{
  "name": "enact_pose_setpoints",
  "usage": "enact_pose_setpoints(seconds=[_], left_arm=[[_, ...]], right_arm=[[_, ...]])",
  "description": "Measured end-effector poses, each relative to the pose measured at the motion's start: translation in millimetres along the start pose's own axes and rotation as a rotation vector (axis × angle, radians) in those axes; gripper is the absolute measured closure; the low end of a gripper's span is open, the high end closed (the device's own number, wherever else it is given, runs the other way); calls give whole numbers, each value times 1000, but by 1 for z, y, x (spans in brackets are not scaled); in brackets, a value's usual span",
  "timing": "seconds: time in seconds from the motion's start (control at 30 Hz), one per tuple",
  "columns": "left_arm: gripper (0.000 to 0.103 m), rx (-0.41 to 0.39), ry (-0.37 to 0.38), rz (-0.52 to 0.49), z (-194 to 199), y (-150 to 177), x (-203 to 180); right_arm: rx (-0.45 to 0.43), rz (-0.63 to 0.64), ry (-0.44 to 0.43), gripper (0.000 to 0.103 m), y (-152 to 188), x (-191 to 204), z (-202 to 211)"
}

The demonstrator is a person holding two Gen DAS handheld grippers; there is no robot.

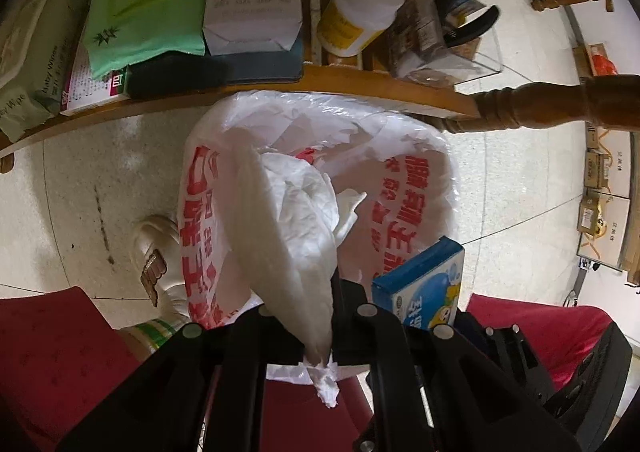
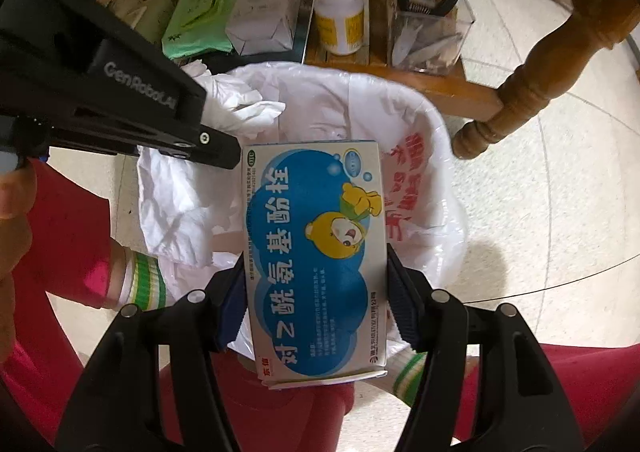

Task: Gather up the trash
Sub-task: 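Open both tools to drop the tissue and blue box into the bag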

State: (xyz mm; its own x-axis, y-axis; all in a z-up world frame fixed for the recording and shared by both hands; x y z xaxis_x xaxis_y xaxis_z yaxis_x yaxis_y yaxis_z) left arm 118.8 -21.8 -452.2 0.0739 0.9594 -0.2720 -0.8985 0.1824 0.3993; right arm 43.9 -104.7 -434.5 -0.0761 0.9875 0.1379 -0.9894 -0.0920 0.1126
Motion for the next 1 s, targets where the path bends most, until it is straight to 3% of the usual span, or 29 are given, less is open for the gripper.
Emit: enact_pose_setpoints(seconds=[0.5,0.57,0.63,0.7,1.0], left_arm=[[94,45,-20,56,-21,-20,16],[88,49,-32,52,-23,-21,14],[78,50,-42,47,-23,-22,14],[58,48,-53,45,-22,-23,14],[45,61,-47,44,-21,-22,12]], right_arm=[[62,-4,-33,43,-12,-3,-30],[64,5,-39,41,-15,-2,-32],[58,6,-47,27,-16,0,-33],[44,3,-50,26,-17,0,-31],[44,-5,-63,26,-18,1,-28]])
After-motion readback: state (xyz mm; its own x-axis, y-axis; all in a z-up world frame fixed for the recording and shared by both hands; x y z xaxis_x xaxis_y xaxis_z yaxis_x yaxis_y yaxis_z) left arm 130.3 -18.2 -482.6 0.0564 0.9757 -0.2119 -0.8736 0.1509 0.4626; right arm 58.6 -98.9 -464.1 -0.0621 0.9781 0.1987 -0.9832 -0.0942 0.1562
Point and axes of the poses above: each gripper's, at about its wrist camera, not at the fingertips, and z roughly against the way its jaws point, x to its left, y to its underside, the point moved 8 cm from there along -z, roughly the way its jaws point, and after that the axes turned 15 degrees about x, right-handed, at the moved point
